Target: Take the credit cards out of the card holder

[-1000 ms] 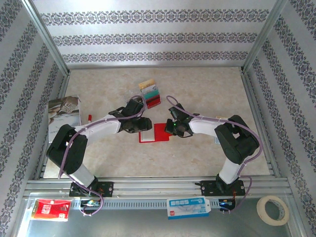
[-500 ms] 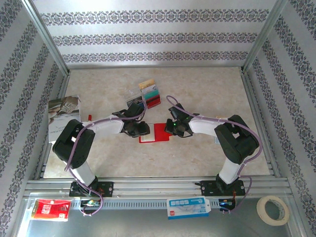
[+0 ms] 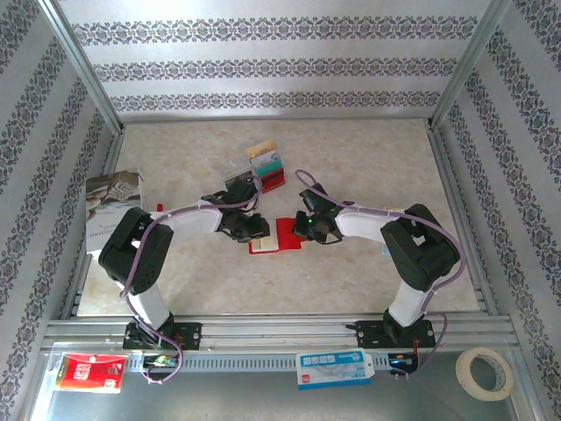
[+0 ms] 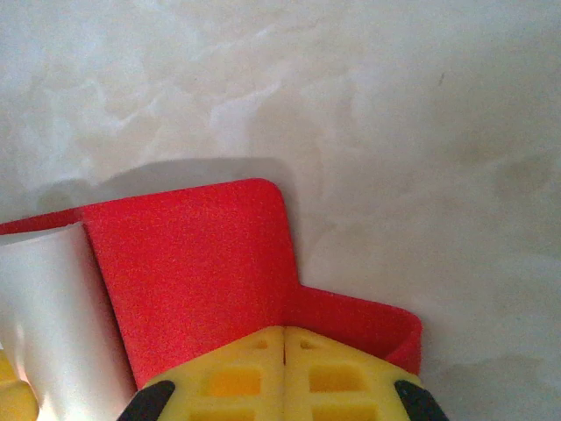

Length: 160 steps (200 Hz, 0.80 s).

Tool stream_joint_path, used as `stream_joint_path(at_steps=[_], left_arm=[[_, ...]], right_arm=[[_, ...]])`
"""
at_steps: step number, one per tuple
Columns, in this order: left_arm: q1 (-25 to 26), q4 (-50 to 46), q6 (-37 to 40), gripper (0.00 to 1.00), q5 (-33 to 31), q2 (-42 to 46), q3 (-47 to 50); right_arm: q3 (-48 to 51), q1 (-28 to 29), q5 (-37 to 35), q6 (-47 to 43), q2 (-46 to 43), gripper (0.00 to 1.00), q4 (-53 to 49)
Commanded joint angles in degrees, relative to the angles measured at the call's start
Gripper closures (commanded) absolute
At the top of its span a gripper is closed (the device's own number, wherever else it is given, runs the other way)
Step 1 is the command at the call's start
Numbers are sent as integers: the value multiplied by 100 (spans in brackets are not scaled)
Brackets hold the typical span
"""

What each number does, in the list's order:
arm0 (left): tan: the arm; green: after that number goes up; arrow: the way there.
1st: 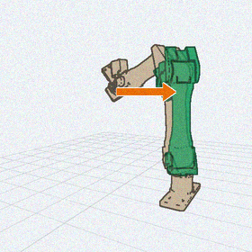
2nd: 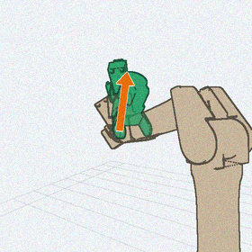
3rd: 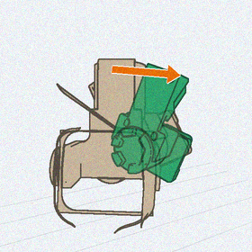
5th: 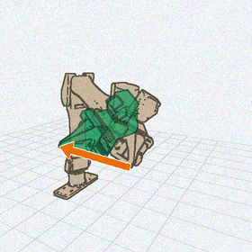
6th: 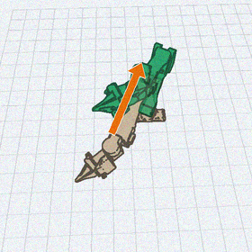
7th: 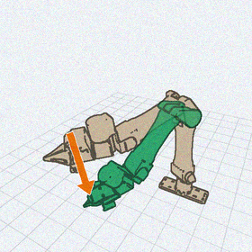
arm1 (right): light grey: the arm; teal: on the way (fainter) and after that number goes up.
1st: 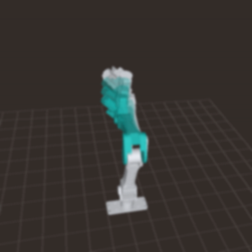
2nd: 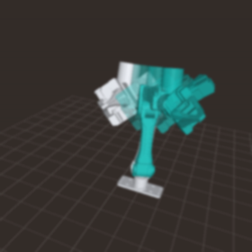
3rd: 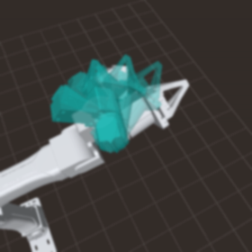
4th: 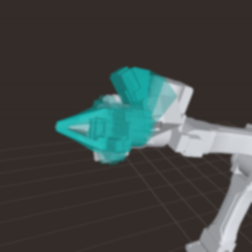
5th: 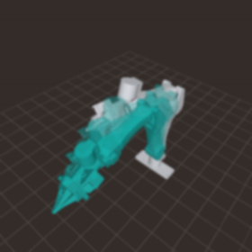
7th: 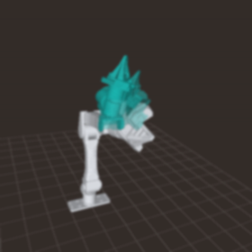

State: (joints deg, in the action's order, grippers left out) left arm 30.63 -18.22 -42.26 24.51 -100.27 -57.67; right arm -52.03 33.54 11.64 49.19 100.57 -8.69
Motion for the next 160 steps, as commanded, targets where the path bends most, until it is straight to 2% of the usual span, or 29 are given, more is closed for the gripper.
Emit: stream_joint_path(at_steps=[1,46,100,160], left_arm=[[18,254,41,72,488,-133,-130],[14,450,2,71,776,-186,-209],[16,1134,-246,66,1247,-210,-167],[23,1948,-635,63,1464,-371,-181]], right_arm=[[131,54,-101,7,362,96,-192],[149,54,-92,12,357,96,-175],[198,21,-83,20,211,96,-117],[384,-231,53,81,-479,96,338]])
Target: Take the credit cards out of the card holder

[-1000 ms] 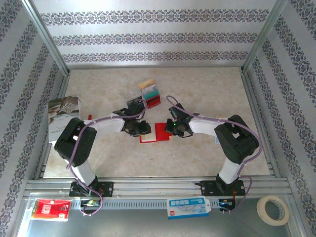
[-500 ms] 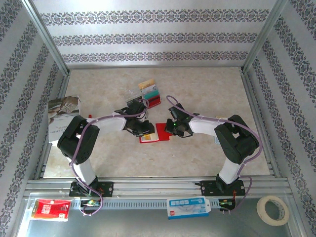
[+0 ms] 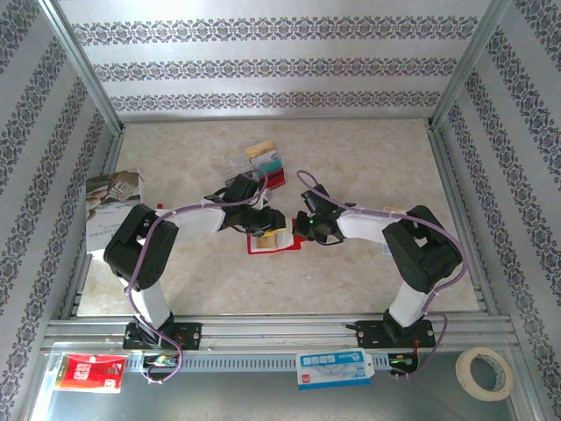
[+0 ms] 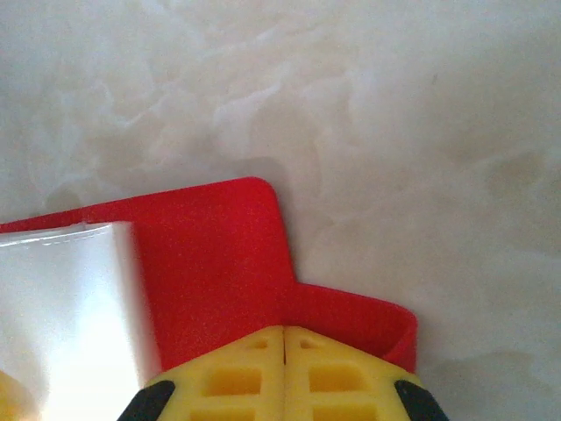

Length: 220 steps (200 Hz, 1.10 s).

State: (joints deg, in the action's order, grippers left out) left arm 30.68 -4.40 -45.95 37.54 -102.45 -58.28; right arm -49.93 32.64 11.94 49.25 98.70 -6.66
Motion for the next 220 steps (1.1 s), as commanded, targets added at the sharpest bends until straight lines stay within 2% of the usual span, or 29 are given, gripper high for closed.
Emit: stream_joint_path(at_steps=[1,40,74,99,124,170,196,220], left_arm=[[13,583,-270,63,164,-161,-121],[9,1023,-535,61,324,-349,-155],[-67,806,-389,59,40,-53,-125],[-354,592,-368,56,-274,331,93],[-744,293,-363,55,-579,747,364],[-1256,-253,-198,55,-891,1138,699],[-1345,-686,-15,52,-1344,1364,778],[-1345,-760,17,48,-1418,1478,868]], right_arm=[[175,-143,25,75,-303,96,154],[306,-205,-13,86,-860,95,391],[298,-197,-156,-257,-1303,93,262],[-23,-41,-316,-486,-1337,89,-248],[-415,428,-801,-723,-1360,79,-680],[-1218,1061,-945,-1018,-673,69,-1124],[-1650,1251,-777,-1110,-66,59,-1463],[-1886,1271,-718,-1082,387,57,-1681]])
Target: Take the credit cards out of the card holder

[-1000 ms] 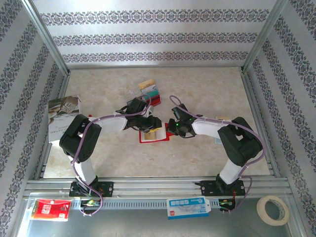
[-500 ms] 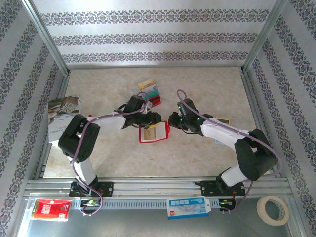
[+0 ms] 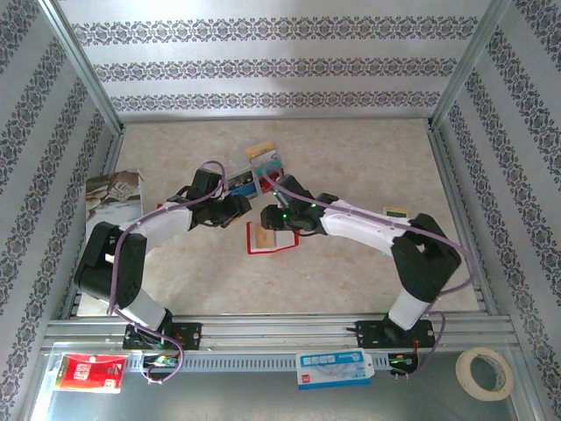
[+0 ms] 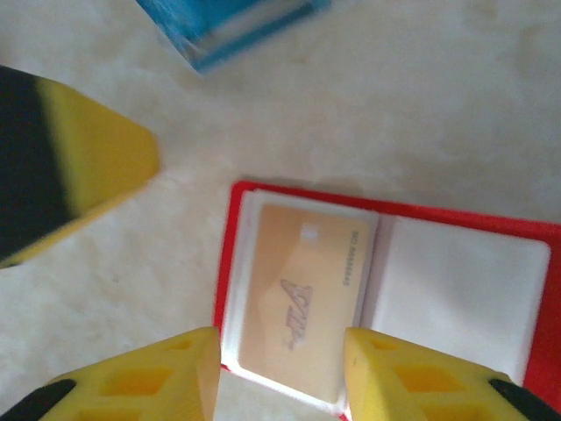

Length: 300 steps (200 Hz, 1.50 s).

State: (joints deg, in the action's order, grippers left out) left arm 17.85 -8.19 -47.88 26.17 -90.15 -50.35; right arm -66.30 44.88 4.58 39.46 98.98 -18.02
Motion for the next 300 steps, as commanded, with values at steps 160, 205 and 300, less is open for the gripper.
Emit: stream_joint_path(at_steps=[160,205,300], left_arm=[[614,-482,481,65,601,-187,80],[745,-529,507,71,657,-375,-86],[826,-412,374,74,738,-850,-70]], right_arm=[[126,-304,375,246,1264,73,-528],[161,-322,395,246,1264,74,-468],[311,-368,436,290,1245,76,-360]])
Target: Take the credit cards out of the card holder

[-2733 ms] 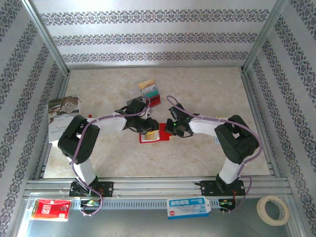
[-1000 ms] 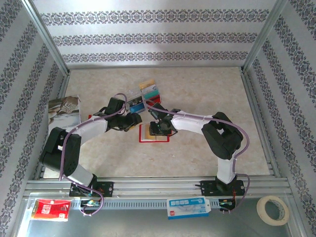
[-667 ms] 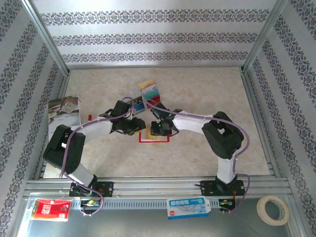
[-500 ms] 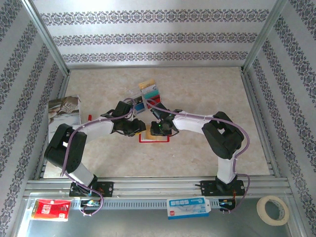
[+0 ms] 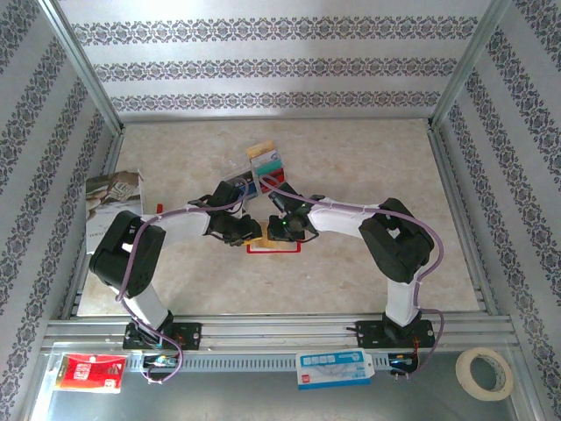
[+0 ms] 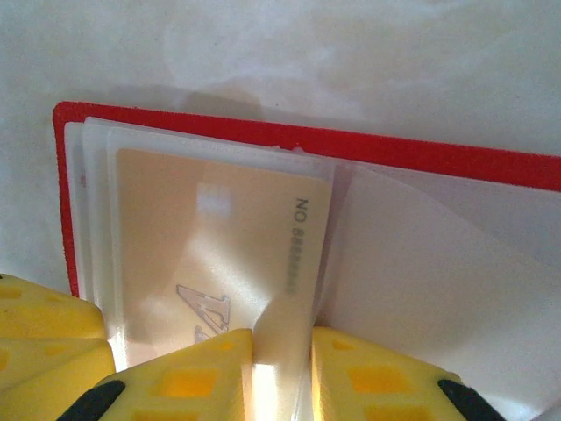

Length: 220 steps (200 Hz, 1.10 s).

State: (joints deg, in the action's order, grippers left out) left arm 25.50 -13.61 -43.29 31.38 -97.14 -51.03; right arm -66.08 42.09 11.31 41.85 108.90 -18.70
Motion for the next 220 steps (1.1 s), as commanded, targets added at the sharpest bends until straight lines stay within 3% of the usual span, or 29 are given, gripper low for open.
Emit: stream_joint_path(at_steps=[1,158,220], left_arm=[[65,143,-89,74,228,-157,-3],[288,-260,286,80,173,-246,-328],[283,-106,240,83,264,-7,-383]], right_arm=[[289,-87,-236,52,254,76,-292],[539,-233,107,230,238,79,115],[768,-448,458,408,-395,78,722]])
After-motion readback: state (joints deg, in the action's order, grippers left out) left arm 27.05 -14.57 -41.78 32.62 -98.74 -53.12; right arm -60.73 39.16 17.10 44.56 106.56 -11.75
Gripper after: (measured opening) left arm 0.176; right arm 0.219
